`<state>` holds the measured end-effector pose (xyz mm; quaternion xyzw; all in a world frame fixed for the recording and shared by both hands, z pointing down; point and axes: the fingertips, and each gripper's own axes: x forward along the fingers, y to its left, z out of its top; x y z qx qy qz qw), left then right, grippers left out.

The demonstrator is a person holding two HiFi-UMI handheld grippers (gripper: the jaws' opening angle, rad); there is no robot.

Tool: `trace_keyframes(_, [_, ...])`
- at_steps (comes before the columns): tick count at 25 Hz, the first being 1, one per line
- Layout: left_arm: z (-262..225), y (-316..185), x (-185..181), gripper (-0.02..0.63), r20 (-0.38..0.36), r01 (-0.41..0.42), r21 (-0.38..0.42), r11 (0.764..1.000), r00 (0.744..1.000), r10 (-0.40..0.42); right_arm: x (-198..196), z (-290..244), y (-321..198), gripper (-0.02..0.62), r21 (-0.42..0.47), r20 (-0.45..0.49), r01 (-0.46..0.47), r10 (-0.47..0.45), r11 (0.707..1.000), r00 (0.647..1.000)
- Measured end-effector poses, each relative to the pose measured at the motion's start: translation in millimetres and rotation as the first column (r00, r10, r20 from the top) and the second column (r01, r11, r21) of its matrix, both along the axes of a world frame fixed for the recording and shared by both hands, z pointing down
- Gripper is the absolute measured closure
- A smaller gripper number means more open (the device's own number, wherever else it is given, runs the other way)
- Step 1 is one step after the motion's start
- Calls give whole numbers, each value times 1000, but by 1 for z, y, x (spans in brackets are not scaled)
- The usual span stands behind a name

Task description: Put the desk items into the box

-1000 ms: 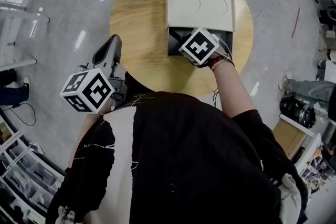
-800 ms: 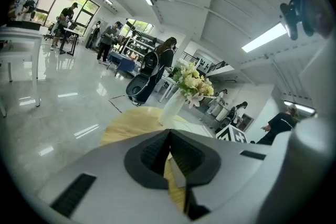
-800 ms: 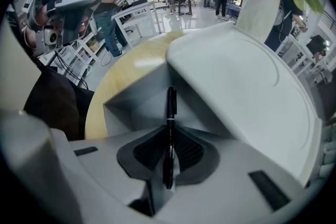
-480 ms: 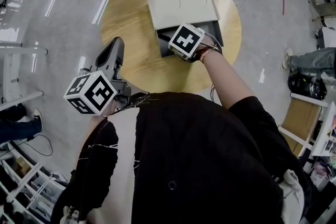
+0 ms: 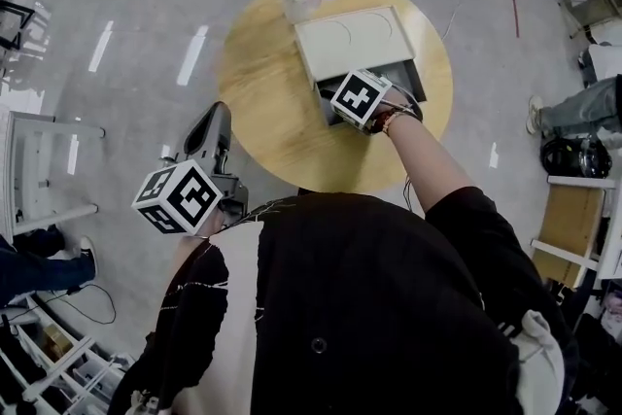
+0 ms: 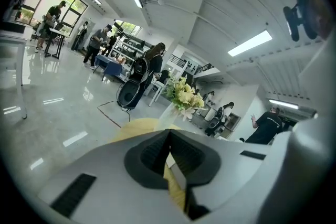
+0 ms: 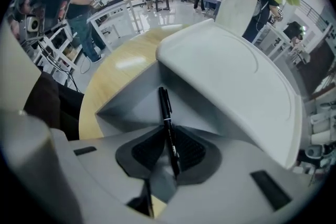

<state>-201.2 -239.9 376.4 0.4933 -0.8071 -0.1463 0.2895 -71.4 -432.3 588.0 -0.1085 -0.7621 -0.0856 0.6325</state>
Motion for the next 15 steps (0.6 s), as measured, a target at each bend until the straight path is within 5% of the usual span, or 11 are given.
trace_keyframes(8, [-9,19,-11,597,-2,-37,27,999,999,37,4,-11,-14,510,53,72,-181,177,982,982])
trace_keyframes(15, [-8,29,-16,597,-14,-97,28,995,995,97,1,-38,-11,508,42,200,-375,360,926,911])
